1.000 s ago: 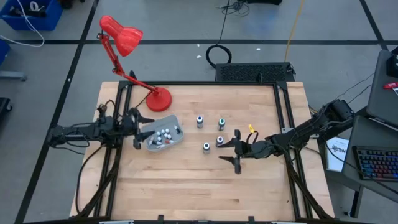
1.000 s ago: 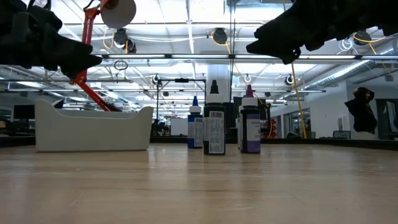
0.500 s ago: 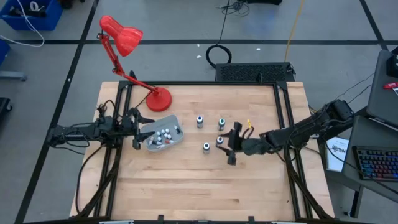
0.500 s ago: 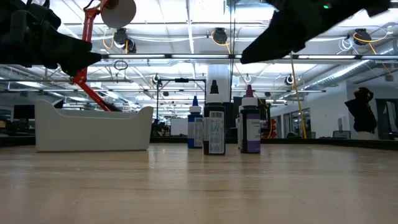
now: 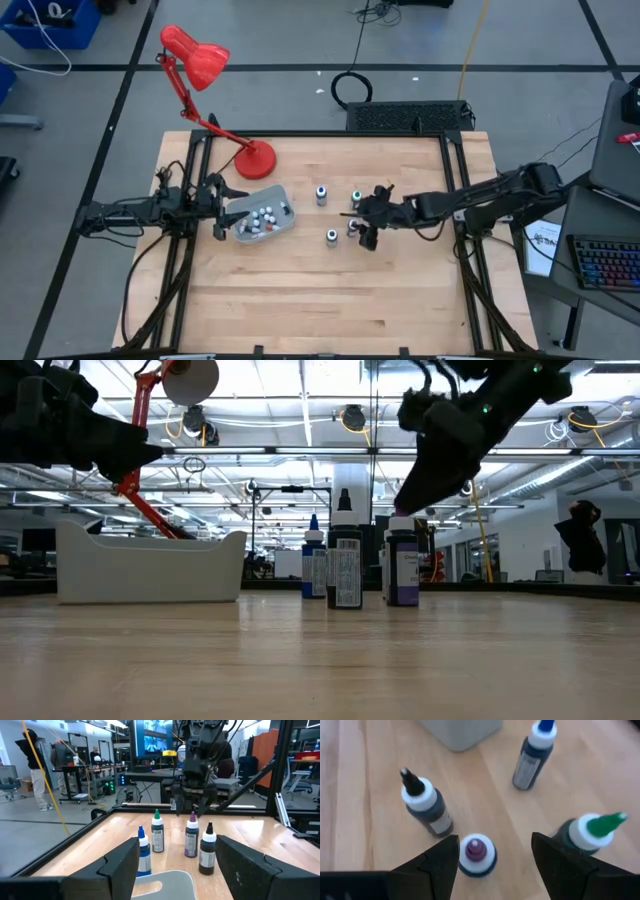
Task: Pick & Place food coloring
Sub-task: Put the big purple coloring bottle into the gray container
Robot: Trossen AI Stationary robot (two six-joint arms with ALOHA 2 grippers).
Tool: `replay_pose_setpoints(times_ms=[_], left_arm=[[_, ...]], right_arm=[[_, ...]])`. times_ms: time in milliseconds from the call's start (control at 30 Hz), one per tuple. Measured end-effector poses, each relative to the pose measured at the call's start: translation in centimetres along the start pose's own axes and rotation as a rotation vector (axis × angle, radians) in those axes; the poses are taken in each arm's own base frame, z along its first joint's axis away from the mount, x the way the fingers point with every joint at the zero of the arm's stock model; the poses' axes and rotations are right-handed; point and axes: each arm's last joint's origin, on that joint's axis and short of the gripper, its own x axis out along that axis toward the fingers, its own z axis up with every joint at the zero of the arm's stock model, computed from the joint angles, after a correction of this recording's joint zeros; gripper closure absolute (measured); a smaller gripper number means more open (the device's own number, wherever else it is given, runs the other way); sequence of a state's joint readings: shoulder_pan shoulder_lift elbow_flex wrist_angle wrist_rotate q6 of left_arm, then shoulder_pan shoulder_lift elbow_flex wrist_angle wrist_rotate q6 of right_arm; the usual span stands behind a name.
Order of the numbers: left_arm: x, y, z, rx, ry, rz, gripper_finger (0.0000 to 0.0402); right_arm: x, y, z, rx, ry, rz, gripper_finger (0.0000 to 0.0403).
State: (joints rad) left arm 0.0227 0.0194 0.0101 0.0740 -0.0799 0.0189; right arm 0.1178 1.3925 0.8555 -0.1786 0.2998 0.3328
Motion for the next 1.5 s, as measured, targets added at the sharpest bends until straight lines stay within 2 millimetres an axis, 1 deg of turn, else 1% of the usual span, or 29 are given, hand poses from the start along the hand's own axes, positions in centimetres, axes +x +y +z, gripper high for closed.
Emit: replay_pose_setpoints(times_ms=[233, 333, 433, 700, 833, 1200, 1300, 1400, 1500], left_arm=[[0.0, 0.0, 0.0, 0.0, -0.003, 0.0, 0.0144], [0.0, 0.0, 0.1, 0.0, -0.004, 0.0, 0.0144], [0.0, 0.0, 0.1, 0.0, -0.005, 0.0, 0.0144], [0.0, 0.0, 0.1, -0.001, -0.005, 0.0, 0.0144], [0.0, 0.0, 0.1, -0.001, -0.006, 0.0, 0.0144], [0.0, 0.0, 0.1, -0.001, -0.006, 0.0, 0.0144], [0.0, 0.0, 0.1, -0.001, -0.006, 0.0, 0.0144], [0.0, 0.0, 0.1, -0.001, -0.006, 0.0, 0.0144], [0.0, 0.0, 0.1, -0.001, -0.006, 0.0, 0.0144]], right_arm=[[3.1, 0.3, -1.4, 0.005, 0.083, 0.042, 0.0165], [3.7, 0.5, -1.5, 0.018, 0.083, 0.062, 0.0165], [3.7, 0.5, -1.5, 0.019, 0.079, 0.061, 0.0165], [2.6, 0.4, -0.8, 0.029, 0.042, 0.064, 0.0165], [2.6, 0.3, -0.9, 0.028, 0.041, 0.046, 0.017], [2.6, 0.1, -1.0, 0.028, 0.059, 0.036, 0.0218], [2.7, 0.0, -1.0, 0.03, 0.064, 0.03, 0.0247], [2.7, -0.1, -0.9, 0.008, 0.056, 0.03, 0.0291], [2.7, 0.1, -0.6, -0.044, 0.027, 0.042, 0.0295]])
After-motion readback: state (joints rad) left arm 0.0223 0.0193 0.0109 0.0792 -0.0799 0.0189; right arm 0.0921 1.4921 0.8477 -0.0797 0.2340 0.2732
